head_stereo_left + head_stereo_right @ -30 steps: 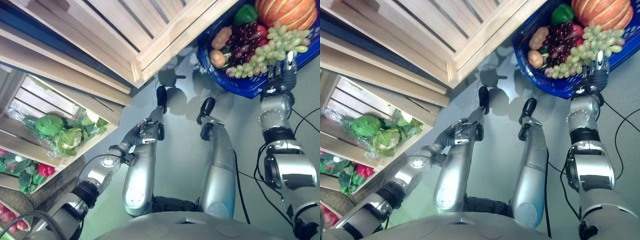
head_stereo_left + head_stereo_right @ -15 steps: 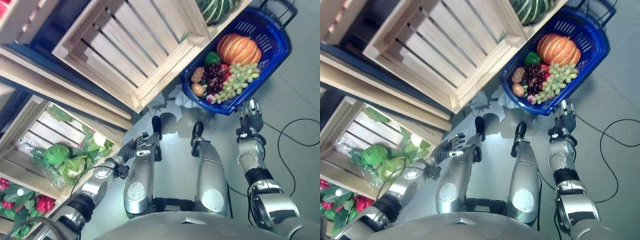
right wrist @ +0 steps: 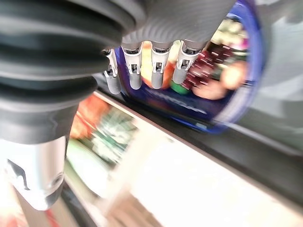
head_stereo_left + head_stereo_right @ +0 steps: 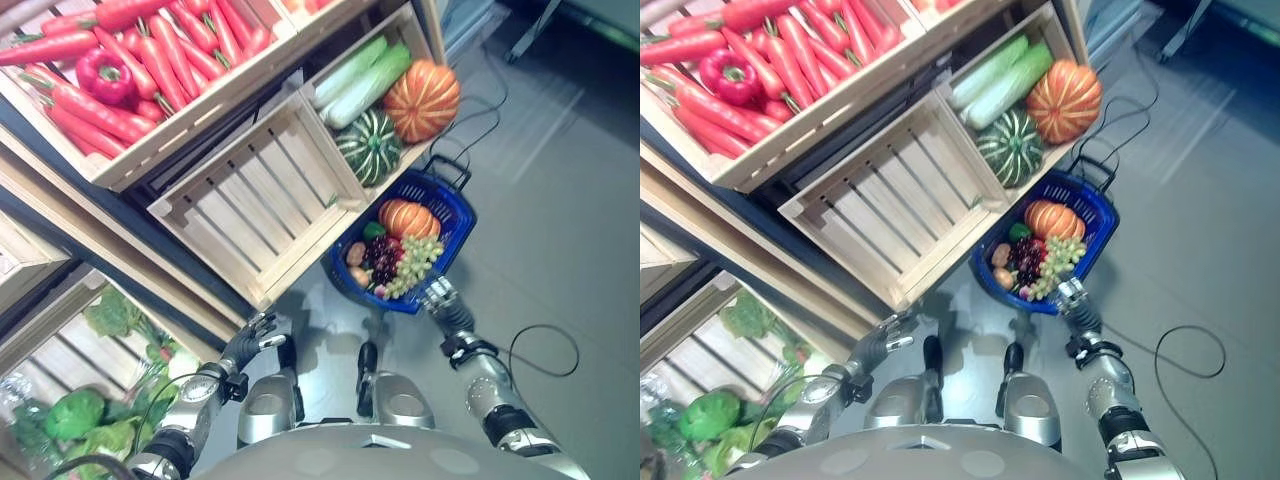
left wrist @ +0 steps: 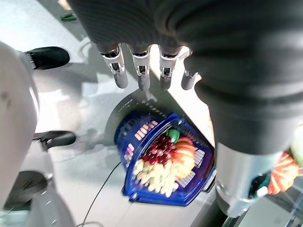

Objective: Pick up fruits and vegetables into the basket

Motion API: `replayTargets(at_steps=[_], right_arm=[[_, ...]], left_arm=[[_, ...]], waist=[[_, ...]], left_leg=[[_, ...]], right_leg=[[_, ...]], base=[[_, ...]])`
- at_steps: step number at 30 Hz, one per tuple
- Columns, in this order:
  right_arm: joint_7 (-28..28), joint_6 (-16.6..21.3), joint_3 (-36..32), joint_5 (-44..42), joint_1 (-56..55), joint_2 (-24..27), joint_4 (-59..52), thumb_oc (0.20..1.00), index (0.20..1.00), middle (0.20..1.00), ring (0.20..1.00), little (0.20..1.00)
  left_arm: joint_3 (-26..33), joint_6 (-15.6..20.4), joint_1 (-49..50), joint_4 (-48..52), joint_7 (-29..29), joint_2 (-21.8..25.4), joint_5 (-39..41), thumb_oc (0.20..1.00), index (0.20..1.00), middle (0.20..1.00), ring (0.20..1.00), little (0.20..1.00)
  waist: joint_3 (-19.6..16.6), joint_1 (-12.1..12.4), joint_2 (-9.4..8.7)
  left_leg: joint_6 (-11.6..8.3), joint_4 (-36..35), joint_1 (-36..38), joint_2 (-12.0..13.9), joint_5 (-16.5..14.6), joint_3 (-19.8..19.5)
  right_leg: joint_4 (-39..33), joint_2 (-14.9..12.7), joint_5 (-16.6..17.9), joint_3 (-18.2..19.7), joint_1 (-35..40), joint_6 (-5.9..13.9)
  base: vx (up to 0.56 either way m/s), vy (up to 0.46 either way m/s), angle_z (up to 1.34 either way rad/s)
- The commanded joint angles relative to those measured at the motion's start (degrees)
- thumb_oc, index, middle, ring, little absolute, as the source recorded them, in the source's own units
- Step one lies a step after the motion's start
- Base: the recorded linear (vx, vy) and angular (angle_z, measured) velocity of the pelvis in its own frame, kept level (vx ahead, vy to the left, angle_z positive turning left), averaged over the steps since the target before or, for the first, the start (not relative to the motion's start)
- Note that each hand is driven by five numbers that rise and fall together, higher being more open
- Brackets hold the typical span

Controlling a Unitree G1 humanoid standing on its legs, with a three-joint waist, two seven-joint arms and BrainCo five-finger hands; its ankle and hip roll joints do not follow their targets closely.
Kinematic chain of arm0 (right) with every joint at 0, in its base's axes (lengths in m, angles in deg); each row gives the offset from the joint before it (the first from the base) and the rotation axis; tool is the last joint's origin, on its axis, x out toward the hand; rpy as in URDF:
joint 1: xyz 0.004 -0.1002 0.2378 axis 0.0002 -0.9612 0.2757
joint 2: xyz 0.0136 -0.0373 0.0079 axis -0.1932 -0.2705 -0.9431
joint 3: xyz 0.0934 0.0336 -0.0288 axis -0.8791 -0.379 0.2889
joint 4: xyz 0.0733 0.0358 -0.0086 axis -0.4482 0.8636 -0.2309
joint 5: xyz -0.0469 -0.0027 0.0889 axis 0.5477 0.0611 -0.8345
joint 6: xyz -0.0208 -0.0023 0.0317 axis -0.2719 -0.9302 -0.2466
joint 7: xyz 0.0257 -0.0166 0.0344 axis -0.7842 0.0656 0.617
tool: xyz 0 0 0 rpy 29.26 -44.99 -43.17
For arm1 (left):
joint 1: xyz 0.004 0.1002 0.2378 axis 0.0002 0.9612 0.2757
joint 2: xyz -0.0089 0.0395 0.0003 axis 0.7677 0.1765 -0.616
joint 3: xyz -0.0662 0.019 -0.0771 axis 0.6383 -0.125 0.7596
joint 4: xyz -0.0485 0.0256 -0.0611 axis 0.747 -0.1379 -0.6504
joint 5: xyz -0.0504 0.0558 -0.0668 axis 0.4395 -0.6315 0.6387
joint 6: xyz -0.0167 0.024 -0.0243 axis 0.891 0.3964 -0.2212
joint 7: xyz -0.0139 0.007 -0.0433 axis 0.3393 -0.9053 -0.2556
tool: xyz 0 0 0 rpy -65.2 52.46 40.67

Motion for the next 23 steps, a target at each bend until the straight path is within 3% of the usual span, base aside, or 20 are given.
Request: replayTargets(at_steps=[1,5,6,8,12,20,23], right_arm=[[2.05,-4.24,1.7,5.73,0.64,-0.59,2.16,1.0,1.0,1.0,1.0,1.0],[0.02,-7.97,4.08,12.68,2.11,-1.42,8.96,1.0,1.0,1.0,1.0,1.0],[-0.94,-11.1,4.85,13.67,2.7,-1.78,10.95,1.0,1.0,1.0,1.0,1.0],[-2.49,-11.78,5.63,15.65,3.58,-2.23,13.74,1.0,1.0,1.0,1.0,1.0],[-0.59,-18.67,6.03,15.7,4.49,-3.33,17.92,1.0,1.0,1.0,1.0,1.0],[-2.84,-20.59,6.0,22.41,5.16,-3.44,21.57,1.0,1.0,1.0,1.0,1.0],[-2.28,-22.72,5.91,21.55,4.99,-3.56,21.95,1.0,1.0,1.0,1.0,1.0]], left_arm=[[0.95,1.02,-2.61,-4.35,0.13,-1.88,-4.17,1.0,1.0,1.0,1.0,1.0],[1.39,-0.59,-5.69,-10.58,1.12,-2.99,-7.31,1.0,1.0,1.0,1.0,1.0],[1.09,-1.9,-6.9,-12.48,1.83,-3.3,-8.06,1.0,1.0,1.0,1.0,1.0],[0.78,-2.74,-8.45,-15.43,2.59,-3.93,-9.89,1.0,1.0,1.0,1.0,1.0],[1.15,-6.81,-10.19,-18.83,5.55,-5.34,-7.39,1.0,1.0,1.0,1.0,1.0],[3.32,-14.9,-10.26,-22.96,9.77,-7.75,-4.59,1.0,1.0,1.0,1.0,1.0],[3.82,-16.62,-10.16,-24.06,10.47,-8.02,-8.39,1.0,1.0,1.0,1.0,1.0]], waist=[[-1.93,2.14,0.36],[-3.0,2.54,0.21],[-3.39,2.59,0.25],[-3.79,2.47,0.49],[-4.46,2.17,1.22],[-5.9,2.42,1.4],[-6.66,2.41,1.2]], left_leg=[[3.01,1.14,0.56,-4.24,-6.85,-4.52],[3.51,1.04,2.11,-4.94,-7.17,-5.17],[3.65,1.18,2.46,-5.21,-7.32,-5.37],[3.94,1.35,3.17,-5.6,-7.55,-5.49],[4.31,1.95,4.5,-6.31,-8.23,-5.72],[4.73,3.7,6.45,-7.08,-9.98,-6.08],[4.65,5.17,6.93,-7.21,-10.95,-5.82]], right_leg=[[4.56,0.16,-1.13,-1.39,-0.53,3.31],[5.18,-0.12,-0.96,-1.5,0.88,3.43],[5.4,-0.28,-1.0,-1.47,1.27,3.44],[5.7,-0.49,-1.03,-1.45,1.87,3.38],[5.7,-1.02,-1.83,-1.68,3.31,2.97],[4.64,-1.45,-2.59,-2.52,6.07,2.23],[4.2,-1.69,-2.72,-2.65,7.02,1.98]], base=[[-0.04,0.001,-0.02],[-0.05,0.026,-0.03],[-0.04,0.041,-0.06],[-0.04,0.055,-0.03],[-0.02,0.059,0.01],[0.0,-0.004,0.03],[0.04,-0.029,0.04]])
